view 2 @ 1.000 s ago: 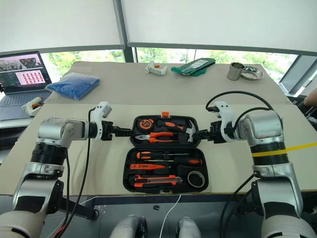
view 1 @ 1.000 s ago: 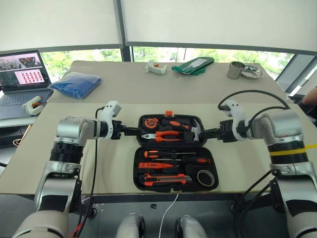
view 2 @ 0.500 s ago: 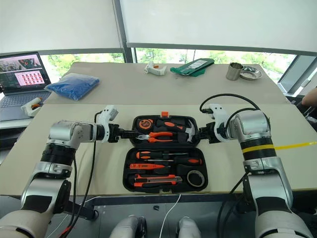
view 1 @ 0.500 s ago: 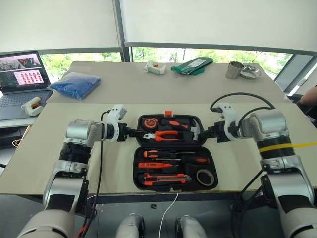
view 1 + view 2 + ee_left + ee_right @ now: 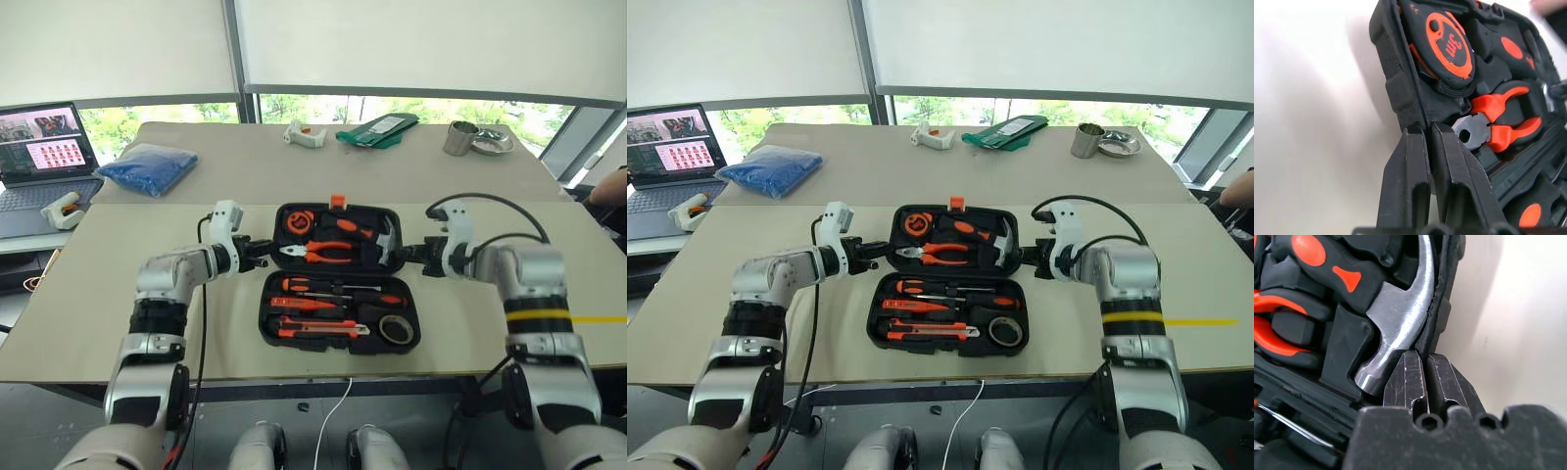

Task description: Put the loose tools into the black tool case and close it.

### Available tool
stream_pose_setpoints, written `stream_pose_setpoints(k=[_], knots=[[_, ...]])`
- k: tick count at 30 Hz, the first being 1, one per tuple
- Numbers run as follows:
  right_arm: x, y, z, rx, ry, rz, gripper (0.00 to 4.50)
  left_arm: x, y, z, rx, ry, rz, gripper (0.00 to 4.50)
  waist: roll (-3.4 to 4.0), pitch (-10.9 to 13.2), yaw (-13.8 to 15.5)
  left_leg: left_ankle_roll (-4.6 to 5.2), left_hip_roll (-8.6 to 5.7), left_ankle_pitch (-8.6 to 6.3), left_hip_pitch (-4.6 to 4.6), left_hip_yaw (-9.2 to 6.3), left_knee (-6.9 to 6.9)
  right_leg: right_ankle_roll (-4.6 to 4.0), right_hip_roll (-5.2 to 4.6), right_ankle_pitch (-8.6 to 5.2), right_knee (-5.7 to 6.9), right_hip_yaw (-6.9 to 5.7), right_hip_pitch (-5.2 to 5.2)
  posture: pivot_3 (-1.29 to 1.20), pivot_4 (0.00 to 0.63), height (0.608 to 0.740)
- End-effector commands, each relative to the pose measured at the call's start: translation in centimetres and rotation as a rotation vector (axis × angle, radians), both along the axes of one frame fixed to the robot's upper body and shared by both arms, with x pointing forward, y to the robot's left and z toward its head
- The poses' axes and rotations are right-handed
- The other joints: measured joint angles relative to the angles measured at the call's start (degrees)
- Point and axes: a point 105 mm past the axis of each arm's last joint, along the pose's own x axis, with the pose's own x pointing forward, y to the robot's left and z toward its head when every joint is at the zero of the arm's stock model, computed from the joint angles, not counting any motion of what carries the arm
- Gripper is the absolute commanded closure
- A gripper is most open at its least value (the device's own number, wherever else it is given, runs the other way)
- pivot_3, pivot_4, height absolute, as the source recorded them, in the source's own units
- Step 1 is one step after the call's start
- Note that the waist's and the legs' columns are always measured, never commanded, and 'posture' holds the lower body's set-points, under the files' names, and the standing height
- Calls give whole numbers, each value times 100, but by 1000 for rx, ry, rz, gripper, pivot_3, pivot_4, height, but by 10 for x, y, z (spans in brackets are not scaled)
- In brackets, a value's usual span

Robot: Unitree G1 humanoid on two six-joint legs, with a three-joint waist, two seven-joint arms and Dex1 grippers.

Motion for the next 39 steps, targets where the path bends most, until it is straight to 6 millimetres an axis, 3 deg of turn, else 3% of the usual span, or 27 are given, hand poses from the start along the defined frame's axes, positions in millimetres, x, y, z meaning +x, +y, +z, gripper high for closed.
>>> stream_pose_setpoints(k=[1,8,11,14,16,18,19,22,24,25,29,32,34,35,39], knots=[[-14,9,56,-172,-438,155,4500,-7,11,54,-21,-407,34,4452,-1,5,3,1,-1,-1,-2,1,-2,1,0,-1,-3,0,-1,0,150,740],[-51,5,23,-559,-811,323,4500,-33,14,33,199,-673,-13,4452,-1,5,22,6,-5,-7,-6,22,-3,18,-1,-11,-14,-5,7,0,150,740],[-69,10,-11,-804,-903,519,4500,-45,11,-3,468,-717,-134,4452,0,6,4,8,-6,-8,-3,22,-2,20,-2,-14,-17,-3,7,0,150,740],[-73,11,-21,-825,-961,536,4500,-63,9,-19,570,-810,-254,4452,1,5,-9,0,2,-11,33,19,-2,49,0,-40,-16,-3,31,0,150,740],[-76,9,-25,-816,-969,532,3746,-76,11,-26,592,-841,-336,4500,1,5,-25,-41,11,-34,45,16,-2,33,-2,-39,-15,1,34,0,150,740],[-77,5,-25,-813,-974,527,3273,-83,16,-31,622,-854,-387,3778,1,4,-21,-43,20,-33,48,14,-2,14,-2,-48,-11,1,34,0,150,740],[-79,-2,-25,-829,-975,518,2865,-85,25,-30,648,-864,-380,3622,1,4,-19,-42,20,-33,50,15,-2,14,-3,-47,-10,2,36,0,150,740],[-82,-16,-24,-873,-982,502,1838,-88,43,-31,718,-877,-364,2438,1,5,-12,-41,17,-33,50,19,-2,15,-9,-46,-7,8,32,0,150,740],[-87,-28,-23,-890,-982,489,1063,-87,64,-39,726,-774,-328,1720,2,4,0,-41,19,-33,50,17,-1,14,-8,-47,-7,7,33,0,150,740],[-89,-36,-23,-878,-953,464,702,-86,74,-41,716,-714,-302,1714,2,4,8,-41,18,-33,52,17,-1,14,-9,-48,-6,6,35,0,150,740],[-103,-54,-28,-757,-790,442,702,-80,94,-40,663,-583,-232,1714,1,5,32,-36,17,-35,52,16,-1,19,-14,-53,-6,5,36,0,150,740],[-117,-49,-21,-625,-737,439,1592,-73,87,-36,627,-548,-261,1714,1,5,36,-33,16,-36,52,14,0,22,-17,-51,-7,4,42,0,150,740],[-129,-38,-23,-527,-661,482,2080,-62,78,-31,590,-534,-253,2221,1,5,49,-34,17,-36,55,11,1,21,-15,-51,-5,3,45,0,150,740],[-134,-32,-25,-493,-634,507,2634,-58,73,-28,575,-533,-253,2555,1,5,58,-34,18,-36,56,7,2,21,-13,-51,-5,0,48,0,150,740],[-158,-1,-44,-384,-478,641,3928,-31,44,-17,540,-520,-256,3930,-3,5,136,-35,16,-37,67,-1,4,17,-11,-55,-10,-6,68,0,150,740]])
